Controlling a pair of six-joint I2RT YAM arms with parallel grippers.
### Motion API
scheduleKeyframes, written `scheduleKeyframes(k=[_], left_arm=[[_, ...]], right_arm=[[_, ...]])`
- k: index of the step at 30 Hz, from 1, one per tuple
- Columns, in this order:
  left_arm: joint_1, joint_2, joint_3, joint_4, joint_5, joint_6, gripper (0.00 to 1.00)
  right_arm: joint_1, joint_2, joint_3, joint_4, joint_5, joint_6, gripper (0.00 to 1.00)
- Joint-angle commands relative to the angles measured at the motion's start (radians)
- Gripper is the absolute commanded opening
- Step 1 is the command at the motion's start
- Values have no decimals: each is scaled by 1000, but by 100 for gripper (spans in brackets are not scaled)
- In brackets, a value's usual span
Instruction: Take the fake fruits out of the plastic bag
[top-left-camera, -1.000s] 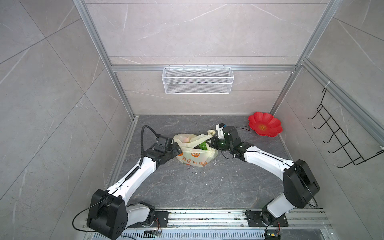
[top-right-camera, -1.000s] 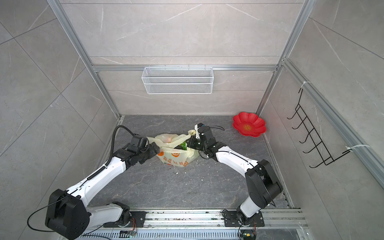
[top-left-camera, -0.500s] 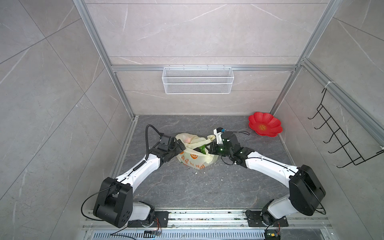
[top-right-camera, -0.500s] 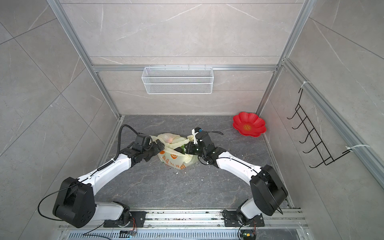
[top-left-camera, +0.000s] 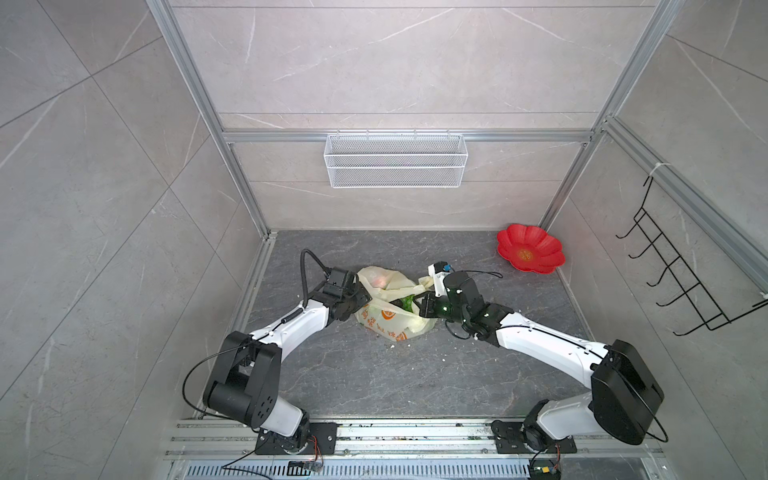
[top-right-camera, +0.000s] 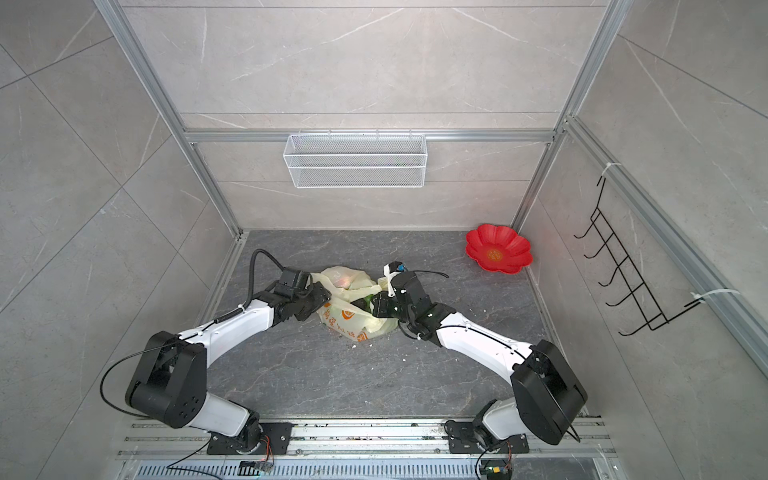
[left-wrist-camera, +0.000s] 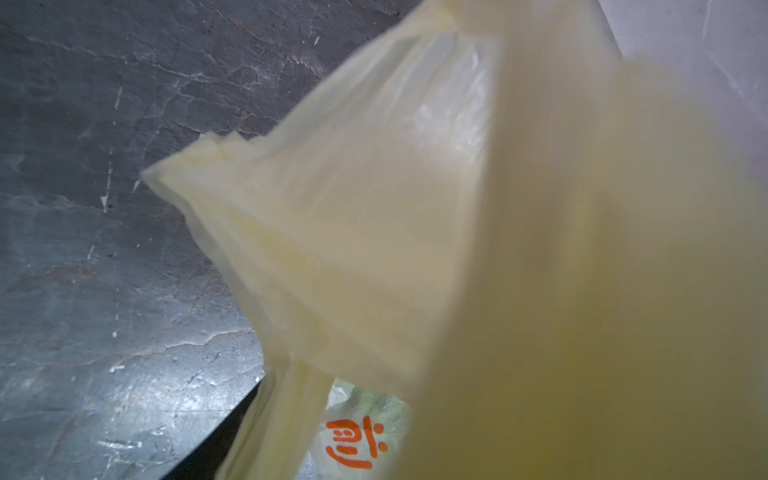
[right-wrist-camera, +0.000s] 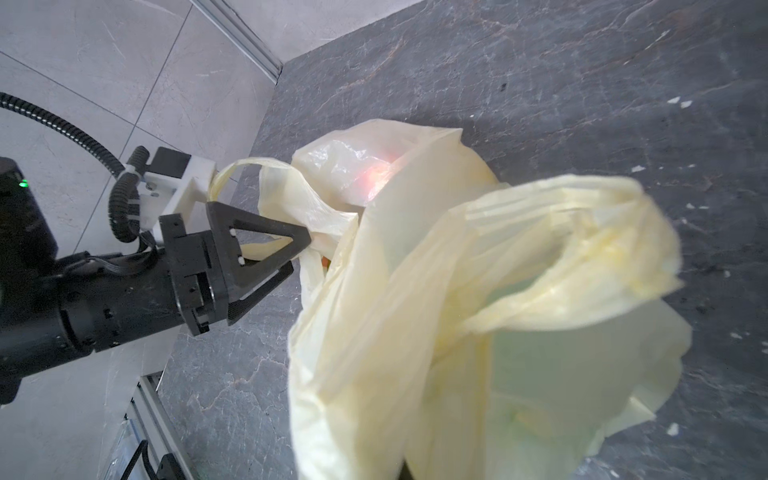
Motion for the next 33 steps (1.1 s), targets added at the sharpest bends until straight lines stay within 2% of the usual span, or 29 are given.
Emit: scheduleKeyframes(k=[1,4,7,11,14,17,19,22,23,27,28,30,33], left_arm=[[-2,-8,16,10,5,49,54],[8,-35,-24,14,-5,86,29],[39,-78,-89,36,-4,114,11],[115,-153,-199,80,11,134,0],[167,-214,-266,111,29,152,0],[181,-284,-313,118,29,184,0],[183,-342,-344,113,19,190,0],[185,-416,-362,86,35,182,0],[176,-433,-352,66,44,179,3],[82,-477,-280,-58,-6,96,50],[74,-478,-266,-82,-8,70,57],[76,-484,-268,-33,78,40,65],[72,-540,-272,5,118,33,71]], right_arm=[[-47,-19,-10,31,-20,51,0],[-109,6,-6,76,-98,119,1],[-165,35,-2,121,-164,176,2],[-197,64,31,99,-177,195,3],[-222,85,35,105,-177,220,3],[-240,147,75,114,-220,231,3],[-235,190,122,99,-226,216,1],[-184,227,204,25,-177,146,0],[-171,227,209,31,-173,148,0],[-128,190,175,48,-122,141,0],[-121,182,169,43,-112,138,0],[-114,159,143,46,-102,141,0],[-114,125,120,13,-48,127,0]])
